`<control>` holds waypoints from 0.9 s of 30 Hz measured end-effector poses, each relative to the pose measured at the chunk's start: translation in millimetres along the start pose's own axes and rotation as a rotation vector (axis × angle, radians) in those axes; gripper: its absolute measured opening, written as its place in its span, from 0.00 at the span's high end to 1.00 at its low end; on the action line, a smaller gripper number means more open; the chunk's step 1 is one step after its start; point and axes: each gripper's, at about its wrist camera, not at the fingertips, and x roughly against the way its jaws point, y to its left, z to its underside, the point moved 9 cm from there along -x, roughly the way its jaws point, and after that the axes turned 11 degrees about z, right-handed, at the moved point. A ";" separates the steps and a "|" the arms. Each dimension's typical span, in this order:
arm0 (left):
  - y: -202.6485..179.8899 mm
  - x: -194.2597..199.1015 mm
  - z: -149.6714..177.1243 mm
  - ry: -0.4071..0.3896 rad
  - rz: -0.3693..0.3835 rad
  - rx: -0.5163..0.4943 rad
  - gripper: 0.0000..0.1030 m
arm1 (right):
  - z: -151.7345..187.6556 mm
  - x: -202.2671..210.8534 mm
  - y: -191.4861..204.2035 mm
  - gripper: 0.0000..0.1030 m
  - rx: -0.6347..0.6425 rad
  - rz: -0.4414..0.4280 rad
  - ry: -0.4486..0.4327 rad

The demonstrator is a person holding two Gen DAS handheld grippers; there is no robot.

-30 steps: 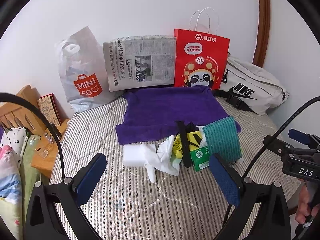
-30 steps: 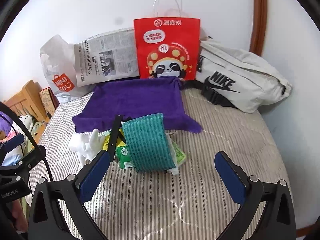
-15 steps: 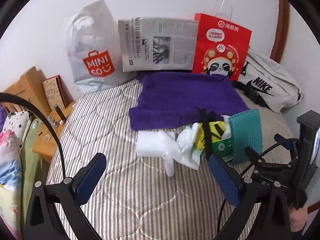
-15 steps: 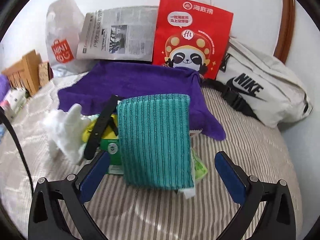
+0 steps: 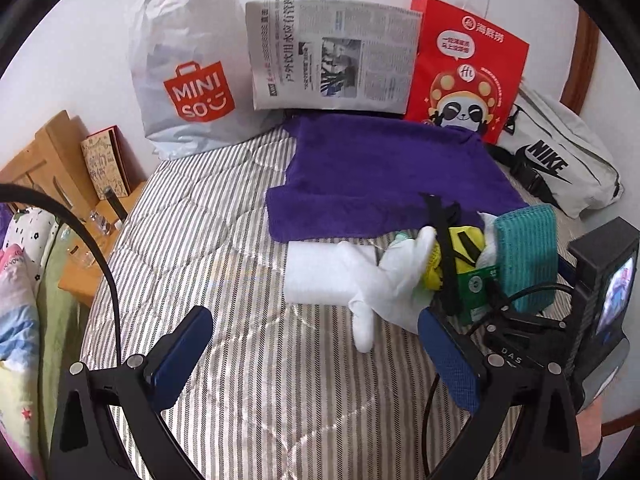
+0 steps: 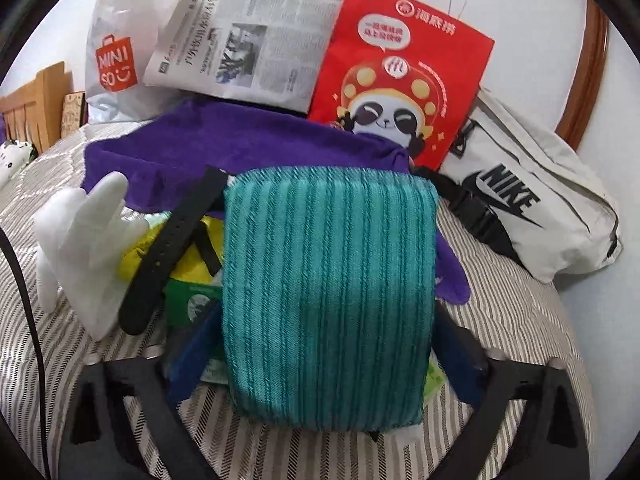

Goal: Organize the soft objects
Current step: 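Grasp the teal striped cloth with the right tool while the left tool moves toward the white sponge, then grasp the white sponge block with the left tool while the right tool holds the teal cloth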

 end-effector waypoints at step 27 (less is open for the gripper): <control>65.3 -83.5 3.6 0.065 0.006 0.047 0.00 | -11.9 28.6 -57.3 0.14 -0.180 -0.143 -0.013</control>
